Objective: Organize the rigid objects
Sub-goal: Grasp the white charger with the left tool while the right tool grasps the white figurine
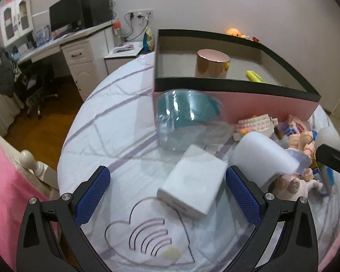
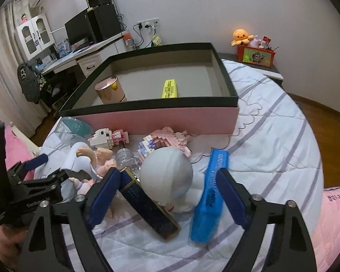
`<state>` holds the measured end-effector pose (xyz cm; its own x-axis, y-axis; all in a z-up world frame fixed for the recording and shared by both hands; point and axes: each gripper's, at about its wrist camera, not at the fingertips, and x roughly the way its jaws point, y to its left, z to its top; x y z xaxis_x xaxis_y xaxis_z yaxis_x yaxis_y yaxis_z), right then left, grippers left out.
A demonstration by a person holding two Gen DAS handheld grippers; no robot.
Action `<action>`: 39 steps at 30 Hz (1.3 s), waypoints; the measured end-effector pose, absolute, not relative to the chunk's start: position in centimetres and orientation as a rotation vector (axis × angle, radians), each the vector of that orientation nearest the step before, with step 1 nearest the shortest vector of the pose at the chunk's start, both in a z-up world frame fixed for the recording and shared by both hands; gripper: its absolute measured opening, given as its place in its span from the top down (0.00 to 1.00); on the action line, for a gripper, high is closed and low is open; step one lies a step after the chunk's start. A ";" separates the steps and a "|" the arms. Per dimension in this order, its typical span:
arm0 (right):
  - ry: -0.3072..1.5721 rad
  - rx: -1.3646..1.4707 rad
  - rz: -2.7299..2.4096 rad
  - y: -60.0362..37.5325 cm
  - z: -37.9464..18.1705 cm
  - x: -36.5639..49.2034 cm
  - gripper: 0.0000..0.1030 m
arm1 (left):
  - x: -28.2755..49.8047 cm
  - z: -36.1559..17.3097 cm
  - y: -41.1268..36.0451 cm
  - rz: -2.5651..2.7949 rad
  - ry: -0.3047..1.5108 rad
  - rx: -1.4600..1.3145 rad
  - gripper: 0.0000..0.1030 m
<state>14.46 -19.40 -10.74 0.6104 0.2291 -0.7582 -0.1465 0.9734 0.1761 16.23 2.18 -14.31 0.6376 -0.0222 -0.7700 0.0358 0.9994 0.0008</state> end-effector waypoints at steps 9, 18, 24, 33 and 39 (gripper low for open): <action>0.880 0.113 0.272 -19.5 -10.5 14.4 0.38 | 15.9 -14.5 1.4 -0.110 0.893 0.034 0.36; 0.876 0.159 0.274 -20.4 -10.9 14.4 0.46 | 15.4 -14.4 1.1 -0.118 0.886 0.035 0.39; 0.882 0.167 0.281 -20.5 -11.1 14.5 0.56 | 14.8 -14.4 1.3 -0.132 0.879 0.001 0.42; 0.849 0.177 0.269 -21.1 -10.0 13.9 0.56 | 14.3 -13.7 2.2 -0.127 0.871 -0.052 0.43; 0.808 0.177 0.276 -21.1 -8.3 13.8 0.56 | 13.8 -12.1 2.5 -0.128 0.841 -0.053 0.43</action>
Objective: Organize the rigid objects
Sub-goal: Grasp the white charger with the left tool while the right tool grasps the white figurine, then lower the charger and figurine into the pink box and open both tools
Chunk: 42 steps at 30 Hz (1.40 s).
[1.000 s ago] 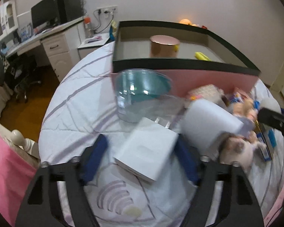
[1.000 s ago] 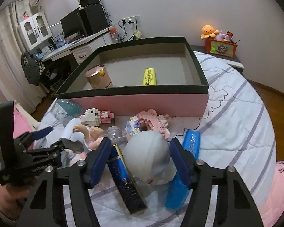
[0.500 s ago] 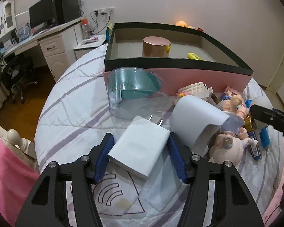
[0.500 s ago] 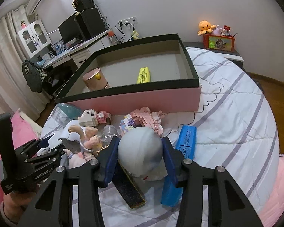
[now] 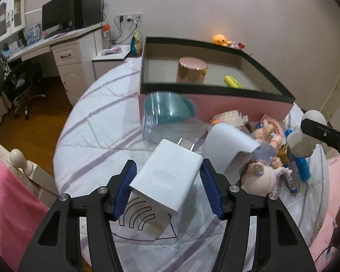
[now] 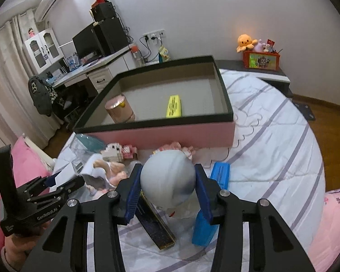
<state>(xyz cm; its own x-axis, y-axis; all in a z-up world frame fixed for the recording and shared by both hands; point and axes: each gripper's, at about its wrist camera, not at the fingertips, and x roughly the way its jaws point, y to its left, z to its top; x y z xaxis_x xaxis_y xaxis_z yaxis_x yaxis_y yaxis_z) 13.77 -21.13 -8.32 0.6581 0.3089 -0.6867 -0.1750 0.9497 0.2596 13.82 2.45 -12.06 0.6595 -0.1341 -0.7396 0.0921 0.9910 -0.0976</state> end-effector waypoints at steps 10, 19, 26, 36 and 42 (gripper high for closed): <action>0.743 0.168 0.296 -21.5 -5.3 15.0 0.56 | 14.8 -7.2 2.7 -0.151 0.734 -0.052 0.43; 0.648 0.111 0.309 -20.9 -1.5 19.6 0.56 | 19.7 -2.6 1.8 -0.182 0.620 -0.045 0.43; 0.634 0.085 0.314 -20.2 -0.4 24.3 0.56 | 25.9 -0.8 0.8 -0.198 0.585 -0.079 0.43; 0.696 0.088 0.301 -20.0 -2.7 30.0 0.56 | 32.4 -2.0 -1.3 -0.209 0.616 -0.074 0.43; 0.766 0.095 0.288 -20.1 -5.4 32.8 0.55 | 35.0 -4.2 -2.0 -0.205 0.672 -0.057 0.43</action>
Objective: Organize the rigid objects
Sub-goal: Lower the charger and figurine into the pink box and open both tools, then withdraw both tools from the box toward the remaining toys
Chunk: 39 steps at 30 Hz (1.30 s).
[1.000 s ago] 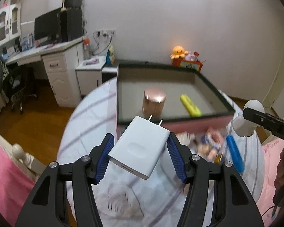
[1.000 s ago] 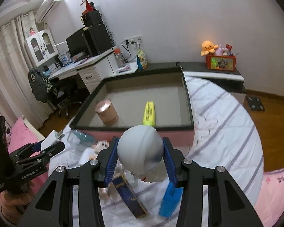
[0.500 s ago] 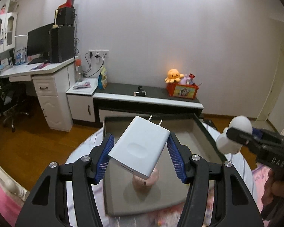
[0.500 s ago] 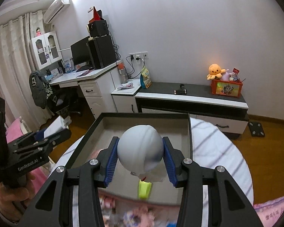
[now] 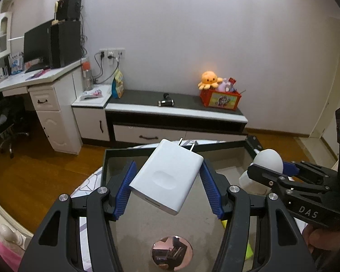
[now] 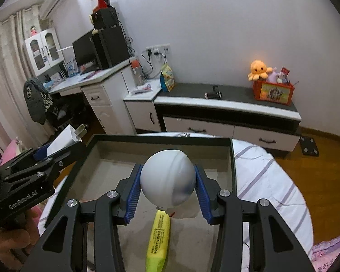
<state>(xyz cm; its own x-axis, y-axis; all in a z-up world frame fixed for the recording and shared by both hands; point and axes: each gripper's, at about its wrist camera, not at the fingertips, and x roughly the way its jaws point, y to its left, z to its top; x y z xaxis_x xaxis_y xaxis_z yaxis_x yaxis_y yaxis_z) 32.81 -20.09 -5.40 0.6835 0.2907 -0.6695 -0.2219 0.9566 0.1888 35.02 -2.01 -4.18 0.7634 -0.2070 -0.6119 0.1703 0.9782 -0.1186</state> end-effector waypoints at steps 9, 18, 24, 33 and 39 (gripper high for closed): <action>0.845 0.095 0.276 -19.9 -7.8 34.6 0.55 | 36.5 -6.1 -2.4 -0.171 0.742 -0.022 0.15; 0.809 0.129 0.248 -20.3 -5.9 32.9 0.13 | 33.2 -4.2 -1.0 -0.111 0.675 -0.017 0.00; 0.771 0.155 0.228 -20.7 -4.2 30.3 0.00 | 29.5 -2.4 0.2 -0.096 0.633 -0.039 0.00; 0.680 0.171 0.216 -21.4 -1.1 24.3 0.00 | 23.4 0.4 1.3 -0.077 0.575 -0.057 0.00; 0.628 0.167 0.205 -21.6 0.6 19.9 0.00 | 19.4 2.2 1.9 -0.057 0.532 -0.067 0.00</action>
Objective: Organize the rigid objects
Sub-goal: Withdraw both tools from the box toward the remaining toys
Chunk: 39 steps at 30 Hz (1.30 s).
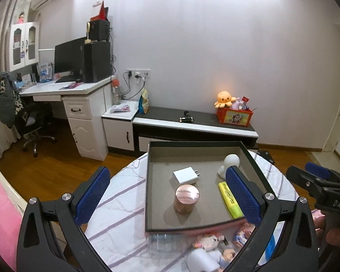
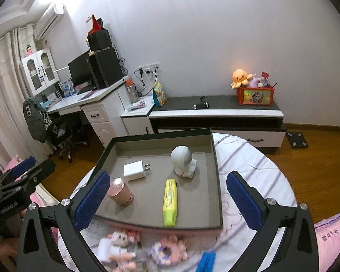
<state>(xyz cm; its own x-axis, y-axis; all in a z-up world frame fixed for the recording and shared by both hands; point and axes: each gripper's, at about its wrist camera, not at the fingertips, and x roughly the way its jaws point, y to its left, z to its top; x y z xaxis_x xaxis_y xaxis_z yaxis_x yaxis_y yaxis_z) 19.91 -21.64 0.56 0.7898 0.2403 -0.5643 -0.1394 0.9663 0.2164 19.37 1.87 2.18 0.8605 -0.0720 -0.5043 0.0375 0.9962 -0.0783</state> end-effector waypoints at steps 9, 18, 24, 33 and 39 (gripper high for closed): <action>0.579 0.168 0.188 -22.4 0.9 13.1 0.00 | 13.2 2.4 2.0 -0.028 0.505 -0.057 0.00; 0.586 0.164 0.126 -23.5 -0.7 9.0 0.00 | 8.4 0.1 1.9 -0.016 0.522 -0.096 0.00; 0.618 0.150 0.140 -23.0 -2.0 7.9 0.00 | 7.3 -1.4 1.0 -0.023 0.563 -0.084 0.00; 0.637 0.158 0.114 -23.7 -2.7 7.2 0.00 | 6.7 -2.7 0.6 -0.030 0.599 -0.076 0.00; 0.654 0.157 0.113 -23.8 -3.2 7.1 0.00 | 6.8 -3.8 0.8 -0.025 0.627 -0.085 0.00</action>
<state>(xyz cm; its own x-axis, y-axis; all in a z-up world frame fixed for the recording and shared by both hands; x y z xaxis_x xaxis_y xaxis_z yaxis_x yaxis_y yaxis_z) 7.14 -23.80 -3.16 0.7884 0.1536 -0.5956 -0.0547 0.9820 0.1808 6.76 0.79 -3.78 0.8096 -0.0496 -0.5849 -0.0020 0.9962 -0.0872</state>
